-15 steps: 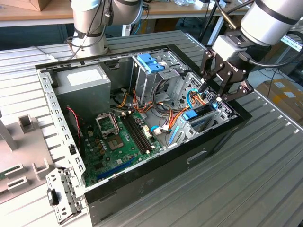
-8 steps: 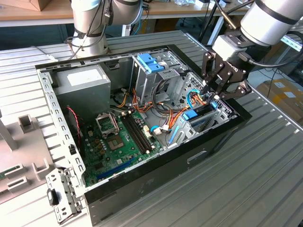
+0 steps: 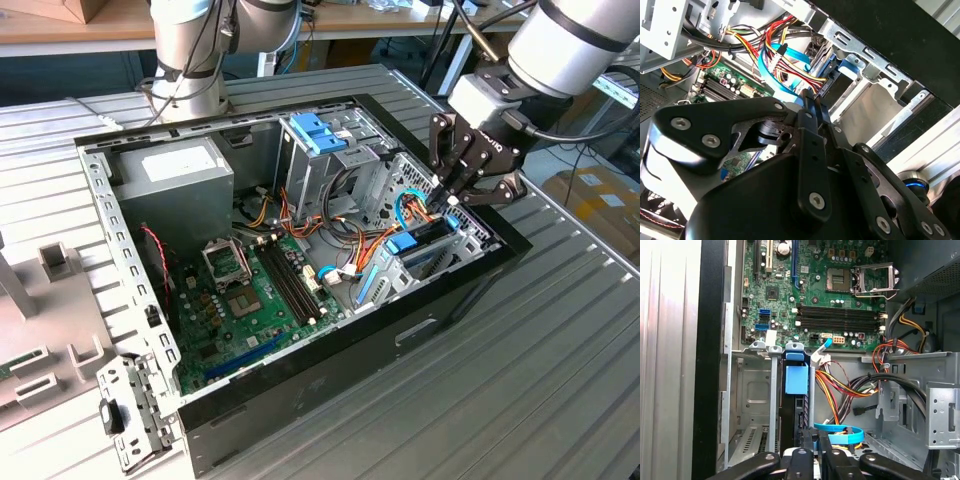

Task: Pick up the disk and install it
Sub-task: 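Insert the second disk wire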

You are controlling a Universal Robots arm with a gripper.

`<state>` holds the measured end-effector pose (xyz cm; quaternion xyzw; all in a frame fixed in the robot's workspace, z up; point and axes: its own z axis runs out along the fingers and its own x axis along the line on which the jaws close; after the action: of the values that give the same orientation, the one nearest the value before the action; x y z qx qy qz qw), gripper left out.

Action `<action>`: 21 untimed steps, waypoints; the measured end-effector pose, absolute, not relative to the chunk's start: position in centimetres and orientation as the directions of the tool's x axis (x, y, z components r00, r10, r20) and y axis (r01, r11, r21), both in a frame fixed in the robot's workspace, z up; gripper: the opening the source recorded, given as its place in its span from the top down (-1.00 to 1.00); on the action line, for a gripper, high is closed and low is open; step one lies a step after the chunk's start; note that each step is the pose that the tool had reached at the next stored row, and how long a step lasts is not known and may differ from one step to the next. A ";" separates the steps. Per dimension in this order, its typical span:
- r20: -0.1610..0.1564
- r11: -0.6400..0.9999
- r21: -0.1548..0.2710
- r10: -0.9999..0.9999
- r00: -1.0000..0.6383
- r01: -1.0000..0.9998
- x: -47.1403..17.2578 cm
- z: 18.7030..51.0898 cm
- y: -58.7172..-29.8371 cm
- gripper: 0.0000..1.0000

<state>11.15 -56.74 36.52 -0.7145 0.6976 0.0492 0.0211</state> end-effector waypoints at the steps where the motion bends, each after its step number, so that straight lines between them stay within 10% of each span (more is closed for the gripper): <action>1: -0.100 -0.026 0.038 -0.995 0.022 -0.999 11.1 36.5 -56.8 0.67; 21: -0.100 -0.026 0.038 -0.995 0.023 -0.999 10.3 35.4 -57.5 0.67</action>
<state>10.28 -57.48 35.42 -0.7147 0.6974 0.0491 0.0210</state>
